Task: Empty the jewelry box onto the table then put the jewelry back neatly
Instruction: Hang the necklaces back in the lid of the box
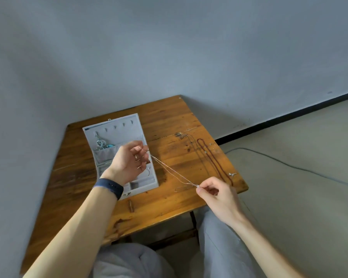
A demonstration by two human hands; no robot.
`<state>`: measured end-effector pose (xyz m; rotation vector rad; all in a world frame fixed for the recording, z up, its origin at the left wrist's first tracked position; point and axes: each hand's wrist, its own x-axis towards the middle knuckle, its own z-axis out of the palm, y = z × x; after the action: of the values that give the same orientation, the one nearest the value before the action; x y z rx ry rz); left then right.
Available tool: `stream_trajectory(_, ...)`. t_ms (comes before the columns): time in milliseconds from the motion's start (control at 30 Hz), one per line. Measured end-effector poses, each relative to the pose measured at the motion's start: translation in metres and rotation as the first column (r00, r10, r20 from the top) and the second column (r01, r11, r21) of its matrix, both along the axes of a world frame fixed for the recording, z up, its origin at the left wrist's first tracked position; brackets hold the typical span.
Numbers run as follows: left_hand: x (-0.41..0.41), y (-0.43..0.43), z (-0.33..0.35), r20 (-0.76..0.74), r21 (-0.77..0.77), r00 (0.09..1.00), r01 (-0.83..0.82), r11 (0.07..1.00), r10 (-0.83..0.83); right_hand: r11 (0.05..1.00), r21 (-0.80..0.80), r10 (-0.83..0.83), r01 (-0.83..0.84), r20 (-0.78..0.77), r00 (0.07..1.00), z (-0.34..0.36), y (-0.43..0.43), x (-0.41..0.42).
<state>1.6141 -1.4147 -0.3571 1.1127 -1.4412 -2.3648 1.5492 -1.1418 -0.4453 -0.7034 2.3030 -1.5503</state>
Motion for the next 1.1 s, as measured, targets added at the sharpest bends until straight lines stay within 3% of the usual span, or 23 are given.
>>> stream_trajectory(267,0.052,-0.061,0.031,0.152,-0.365,0.987,0.100,0.925,-0.047,0.987,0.104,0.130,-0.121,-0.084,0.988,0.004,-0.059,-0.004)
stream_trajectory(367,0.065,-0.079,0.050,0.208,-0.642,0.978,0.120,0.758,0.022,0.972,0.131,0.212,-0.197,-0.115,0.970,0.009,-0.093,-0.012)
stream_trajectory(500,0.072,-0.097,0.080,0.093,-0.856,0.989,0.022,0.516,0.112,0.958,0.165,0.271,-0.236,-0.237,0.933,0.024,-0.142,-0.022)
stream_trajectory(733,0.053,-0.118,0.113,-0.112,-0.958,0.971,-0.162,0.237,0.214,0.933,0.265,0.337,-0.244,-0.401,0.852,0.046,-0.242,-0.046)
stream_trajectory(867,0.036,-0.135,0.125,-0.188,-0.959,0.963,-0.222,0.175,0.192,0.918,0.295,0.375,-0.264,-0.437,0.817,0.052,-0.293,-0.054)
stream_trajectory(1100,0.022,-0.163,0.117,-0.086,-0.986,0.985,-0.105,0.127,0.148,0.878,0.377,0.470,-0.293,-0.567,0.676,0.041,-0.335,-0.053)
